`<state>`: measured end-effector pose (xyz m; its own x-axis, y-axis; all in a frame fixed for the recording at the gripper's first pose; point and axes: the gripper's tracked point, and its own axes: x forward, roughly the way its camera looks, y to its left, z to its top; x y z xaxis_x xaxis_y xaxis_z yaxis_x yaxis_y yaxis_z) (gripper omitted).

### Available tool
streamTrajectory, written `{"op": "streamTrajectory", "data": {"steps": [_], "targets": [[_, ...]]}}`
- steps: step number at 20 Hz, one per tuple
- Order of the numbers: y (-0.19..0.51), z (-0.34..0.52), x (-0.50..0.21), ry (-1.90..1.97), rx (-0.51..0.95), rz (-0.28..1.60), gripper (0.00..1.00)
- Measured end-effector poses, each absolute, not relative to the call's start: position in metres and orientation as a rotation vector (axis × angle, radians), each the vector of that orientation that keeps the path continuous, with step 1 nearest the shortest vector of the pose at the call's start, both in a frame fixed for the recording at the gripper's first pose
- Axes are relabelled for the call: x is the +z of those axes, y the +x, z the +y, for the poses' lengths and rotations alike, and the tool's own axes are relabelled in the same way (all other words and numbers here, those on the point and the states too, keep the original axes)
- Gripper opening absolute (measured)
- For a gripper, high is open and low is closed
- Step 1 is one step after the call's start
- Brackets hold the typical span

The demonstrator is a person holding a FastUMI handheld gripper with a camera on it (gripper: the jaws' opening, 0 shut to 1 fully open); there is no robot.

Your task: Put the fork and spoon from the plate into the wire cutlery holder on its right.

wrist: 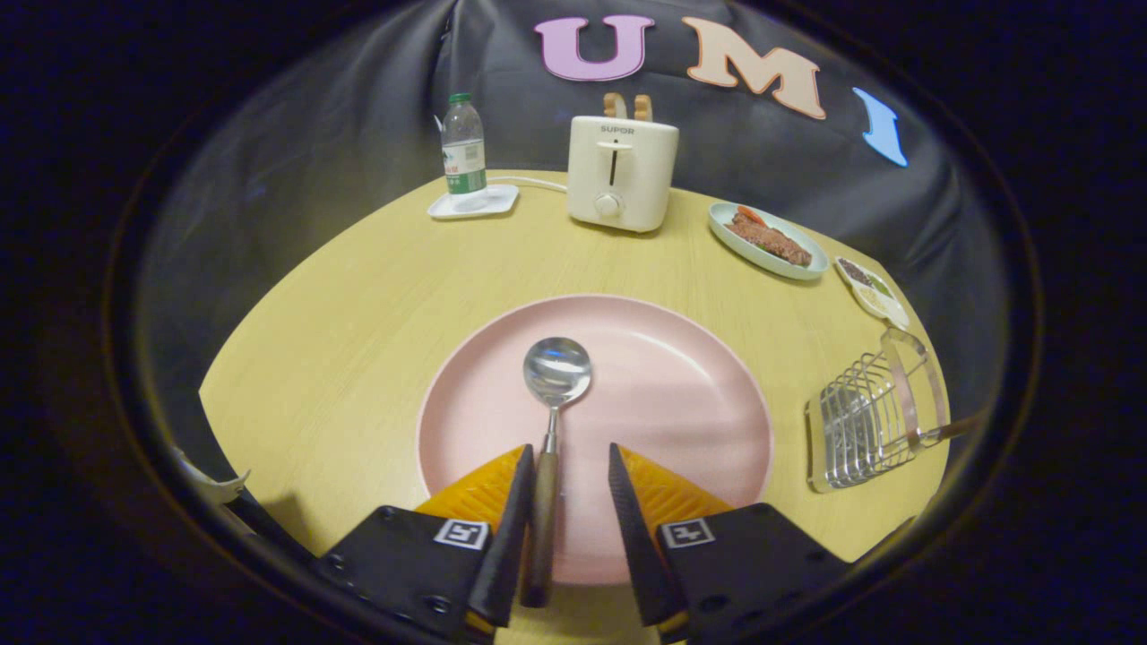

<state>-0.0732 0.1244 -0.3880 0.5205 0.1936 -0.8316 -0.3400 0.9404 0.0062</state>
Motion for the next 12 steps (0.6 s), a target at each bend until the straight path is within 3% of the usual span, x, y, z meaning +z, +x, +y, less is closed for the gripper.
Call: {"op": "streamTrajectory", "data": {"steps": [4, 8, 12], "targets": [[-0.075, 0.127, -0.387, -0.162, 0.330, 0.976, 0.18], [-0.077, 0.128, -0.386, -0.167, 0.354, 0.999, 0.11], [-0.071, 0.120, -0.368, -0.192, 0.373, 1.007, 0.11]]}}
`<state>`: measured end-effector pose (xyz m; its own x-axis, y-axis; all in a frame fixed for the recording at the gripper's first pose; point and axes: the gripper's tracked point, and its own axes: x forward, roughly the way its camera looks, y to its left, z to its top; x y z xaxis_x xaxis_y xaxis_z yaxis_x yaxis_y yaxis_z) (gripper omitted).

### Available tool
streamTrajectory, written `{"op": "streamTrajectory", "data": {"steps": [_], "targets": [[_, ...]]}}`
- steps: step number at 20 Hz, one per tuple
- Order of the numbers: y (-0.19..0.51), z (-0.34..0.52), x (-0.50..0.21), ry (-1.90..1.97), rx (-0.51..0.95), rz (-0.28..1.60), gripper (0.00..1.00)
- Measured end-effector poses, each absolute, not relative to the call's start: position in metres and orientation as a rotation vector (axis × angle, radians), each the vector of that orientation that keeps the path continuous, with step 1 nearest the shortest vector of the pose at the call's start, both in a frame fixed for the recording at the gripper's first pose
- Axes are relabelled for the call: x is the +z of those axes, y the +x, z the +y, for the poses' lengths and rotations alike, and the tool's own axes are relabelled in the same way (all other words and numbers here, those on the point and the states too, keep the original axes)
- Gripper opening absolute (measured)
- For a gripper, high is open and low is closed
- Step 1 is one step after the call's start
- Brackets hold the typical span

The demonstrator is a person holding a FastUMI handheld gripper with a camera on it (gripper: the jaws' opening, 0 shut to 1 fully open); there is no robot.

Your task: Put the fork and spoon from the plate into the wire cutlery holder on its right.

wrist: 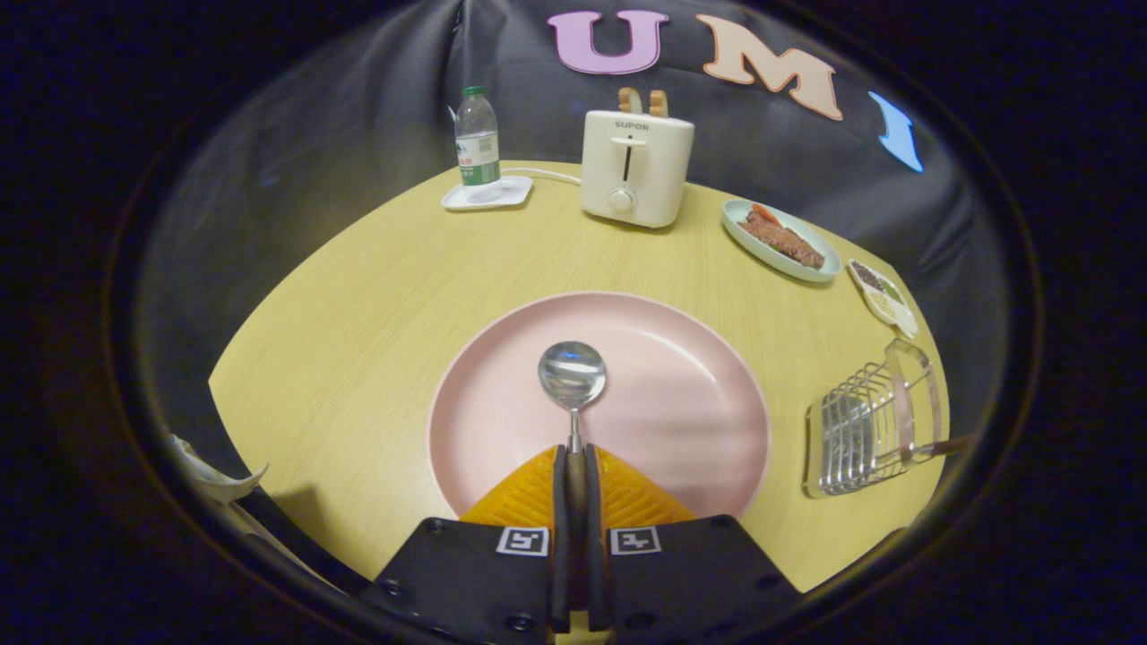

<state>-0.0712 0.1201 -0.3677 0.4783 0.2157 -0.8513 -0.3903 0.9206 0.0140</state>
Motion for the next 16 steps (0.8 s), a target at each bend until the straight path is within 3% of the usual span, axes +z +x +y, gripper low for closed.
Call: {"op": "streamTrajectory", "data": {"steps": [16], "targets": [[-0.058, 0.067, -0.305, -0.221, 0.439, 1.062, 0.08]]}}
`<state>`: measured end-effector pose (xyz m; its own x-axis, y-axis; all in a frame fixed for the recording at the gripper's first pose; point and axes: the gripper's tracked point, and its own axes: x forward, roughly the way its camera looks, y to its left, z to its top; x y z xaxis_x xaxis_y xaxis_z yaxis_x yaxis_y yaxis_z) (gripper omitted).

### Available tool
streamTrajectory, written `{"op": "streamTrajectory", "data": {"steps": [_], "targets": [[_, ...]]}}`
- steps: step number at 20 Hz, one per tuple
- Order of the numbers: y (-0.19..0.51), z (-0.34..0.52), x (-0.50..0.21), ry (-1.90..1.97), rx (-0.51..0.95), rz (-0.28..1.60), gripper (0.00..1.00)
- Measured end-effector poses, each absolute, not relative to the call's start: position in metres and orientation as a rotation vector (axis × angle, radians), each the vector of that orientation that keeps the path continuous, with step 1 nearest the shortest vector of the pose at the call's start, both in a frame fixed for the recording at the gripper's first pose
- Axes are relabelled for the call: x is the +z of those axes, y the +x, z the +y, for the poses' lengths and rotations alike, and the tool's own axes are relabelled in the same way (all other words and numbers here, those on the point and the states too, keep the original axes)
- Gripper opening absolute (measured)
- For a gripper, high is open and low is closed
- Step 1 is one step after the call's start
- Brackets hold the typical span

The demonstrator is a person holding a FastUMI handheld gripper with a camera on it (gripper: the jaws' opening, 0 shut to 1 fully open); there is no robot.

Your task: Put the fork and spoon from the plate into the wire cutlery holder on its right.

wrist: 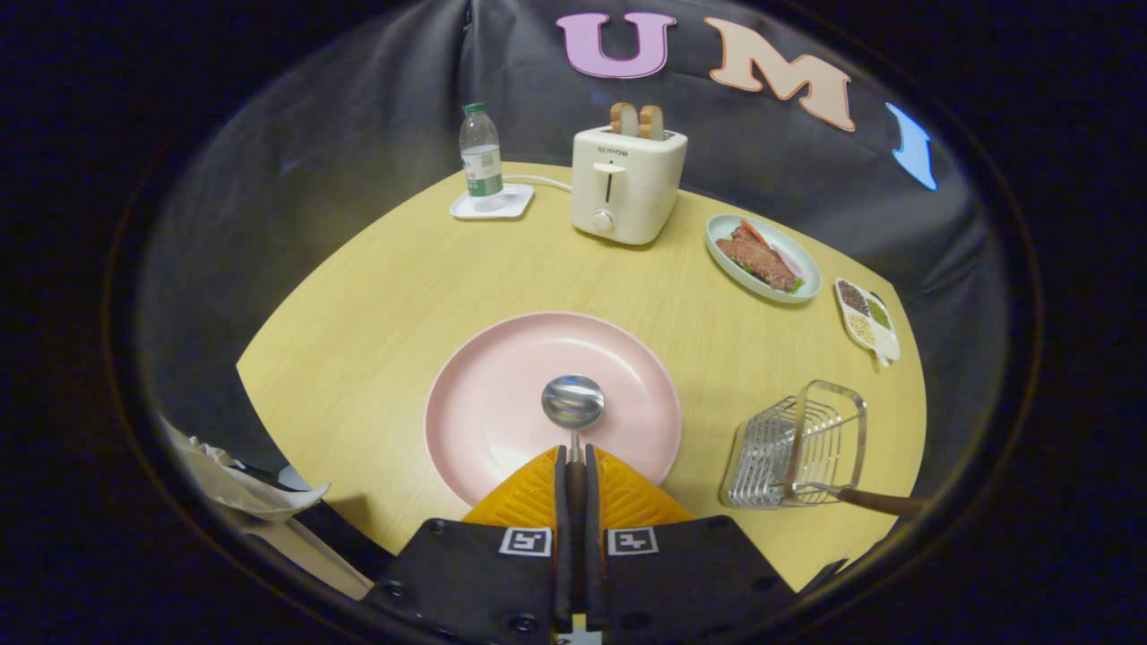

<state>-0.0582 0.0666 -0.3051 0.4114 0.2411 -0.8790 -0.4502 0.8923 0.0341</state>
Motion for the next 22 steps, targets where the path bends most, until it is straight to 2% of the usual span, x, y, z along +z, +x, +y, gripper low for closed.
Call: {"op": "streamTrajectory", "data": {"steps": [7, 13, 22], "targets": [[-0.039, 0.016, -0.267, -0.286, 0.428, 1.048, 0.09], [-0.024, -0.040, -0.250, -0.290, 0.357, 1.064, 0.09], [-0.018, -0.092, -0.250, -0.289, 0.279, 1.112, 0.09]]}}
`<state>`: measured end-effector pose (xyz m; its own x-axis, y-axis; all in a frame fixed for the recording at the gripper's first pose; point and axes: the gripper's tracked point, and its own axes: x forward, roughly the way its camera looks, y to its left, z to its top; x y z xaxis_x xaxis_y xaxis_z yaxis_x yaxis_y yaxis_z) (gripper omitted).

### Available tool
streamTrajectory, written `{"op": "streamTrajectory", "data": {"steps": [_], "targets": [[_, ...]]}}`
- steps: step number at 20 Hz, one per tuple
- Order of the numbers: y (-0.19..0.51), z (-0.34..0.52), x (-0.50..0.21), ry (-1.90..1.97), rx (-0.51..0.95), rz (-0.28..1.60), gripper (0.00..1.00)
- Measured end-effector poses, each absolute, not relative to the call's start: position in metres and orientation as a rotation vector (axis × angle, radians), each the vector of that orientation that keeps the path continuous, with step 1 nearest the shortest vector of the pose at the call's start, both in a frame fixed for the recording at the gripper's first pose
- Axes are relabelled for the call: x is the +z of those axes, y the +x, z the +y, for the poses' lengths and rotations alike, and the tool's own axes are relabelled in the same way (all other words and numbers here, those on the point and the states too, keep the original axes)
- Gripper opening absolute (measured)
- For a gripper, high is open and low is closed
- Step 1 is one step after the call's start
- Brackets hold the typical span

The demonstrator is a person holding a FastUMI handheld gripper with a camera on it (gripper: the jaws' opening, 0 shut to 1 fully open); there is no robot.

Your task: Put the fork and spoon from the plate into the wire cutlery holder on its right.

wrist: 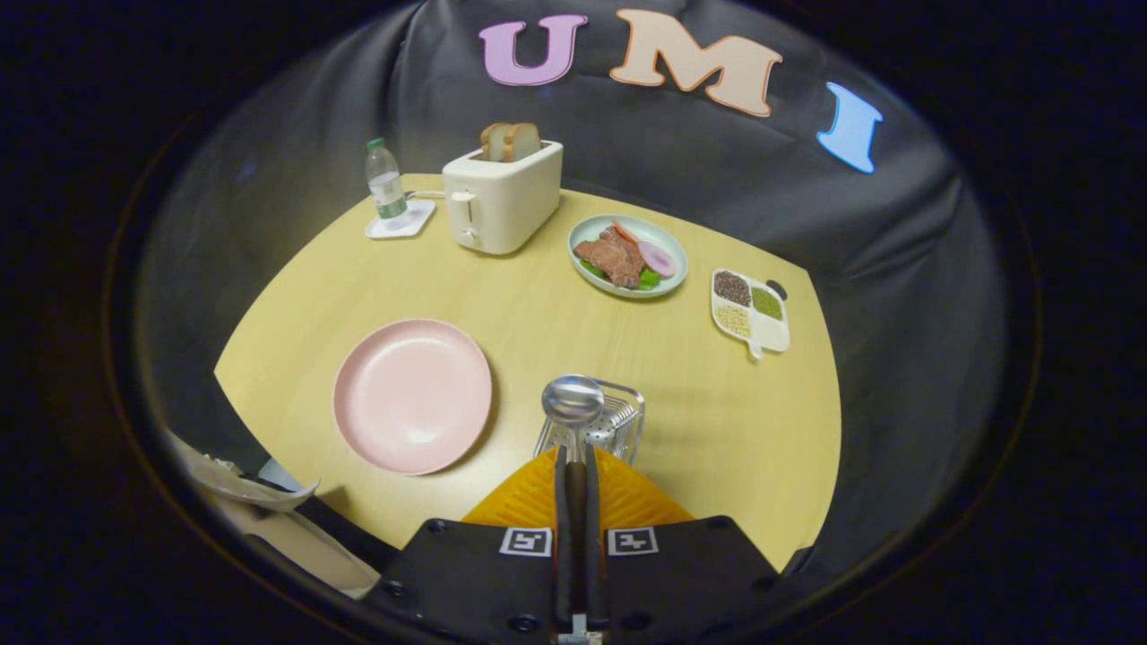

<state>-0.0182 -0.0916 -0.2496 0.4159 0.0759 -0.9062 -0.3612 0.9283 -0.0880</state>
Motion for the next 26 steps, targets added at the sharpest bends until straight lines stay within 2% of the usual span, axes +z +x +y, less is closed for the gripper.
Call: {"op": "streamTrajectory", "data": {"steps": [5, 12, 19, 20, 26], "targets": [[-0.026, -0.102, -0.267, -0.322, 0.282, 1.194, 0.08], [-0.018, -0.097, -0.268, -0.318, 0.285, 1.167, 0.14], [-0.018, -0.078, -0.249, -0.205, 0.280, 1.043, 0.91], [-0.017, -0.075, -0.245, -0.184, 0.275, 1.016, 1.00], [-0.009, -0.044, -0.197, -0.056, 0.237, 0.745, 1.00]]}}
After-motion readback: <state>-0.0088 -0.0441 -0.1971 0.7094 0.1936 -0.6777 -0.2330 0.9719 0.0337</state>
